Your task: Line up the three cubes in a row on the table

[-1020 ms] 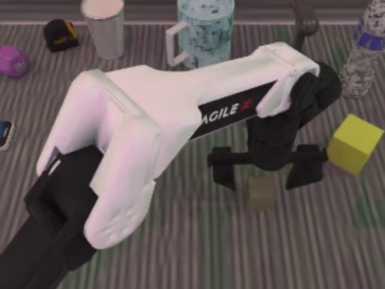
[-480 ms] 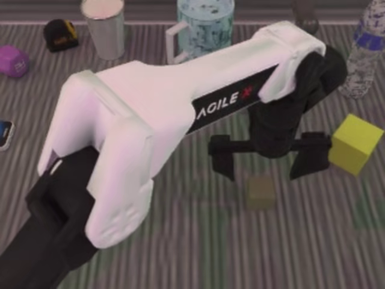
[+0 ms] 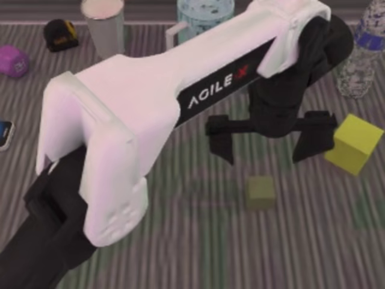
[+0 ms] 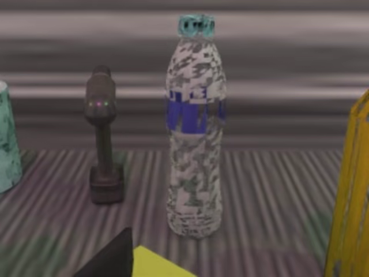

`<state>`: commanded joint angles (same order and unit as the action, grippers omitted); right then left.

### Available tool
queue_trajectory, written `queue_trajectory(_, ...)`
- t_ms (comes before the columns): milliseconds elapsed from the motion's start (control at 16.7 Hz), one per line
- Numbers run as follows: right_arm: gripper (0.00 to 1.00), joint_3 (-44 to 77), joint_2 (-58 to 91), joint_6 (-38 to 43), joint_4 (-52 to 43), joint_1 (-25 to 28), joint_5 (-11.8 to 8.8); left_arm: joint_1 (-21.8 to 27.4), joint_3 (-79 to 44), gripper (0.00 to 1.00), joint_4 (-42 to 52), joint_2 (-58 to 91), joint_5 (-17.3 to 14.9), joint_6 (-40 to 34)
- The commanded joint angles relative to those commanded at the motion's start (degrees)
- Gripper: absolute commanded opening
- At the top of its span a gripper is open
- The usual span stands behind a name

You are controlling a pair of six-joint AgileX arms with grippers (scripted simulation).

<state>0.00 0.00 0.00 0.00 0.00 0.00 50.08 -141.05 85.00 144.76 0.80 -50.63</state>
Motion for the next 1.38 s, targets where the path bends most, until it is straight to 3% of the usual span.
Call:
queue_trajectory(180,1.0,0.0,0.0,0.0,0.0,0.0,0.0,-0.2,0.5,1.0,-0.3,-0.2,0.0,0.8)
queue_trajectory(360,1.0,0.0,0.0,0.0,0.0,0.0,0.0,-4.0,3.1,1.0,-1.6,-1.7,-0.1,6.4)
queue_trajectory(1020,1.0,0.0,0.0,0.0,0.0,0.0,0.0,-30.5,23.6,1.0,-9.7,-11.8,-0.8,49.0)
queue_trajectory(1200,1.0,0.0,0.0,0.0,0.0,0.0,0.0,-35.5,27.3,1.0,-11.7,-14.1,-1.0,55.5)
queue_trajectory(1380,1.0,0.0,0.0,0.0,0.0,0.0,0.0,-36.6,28.2,1.0,-12.2,-14.7,-1.0,56.9)
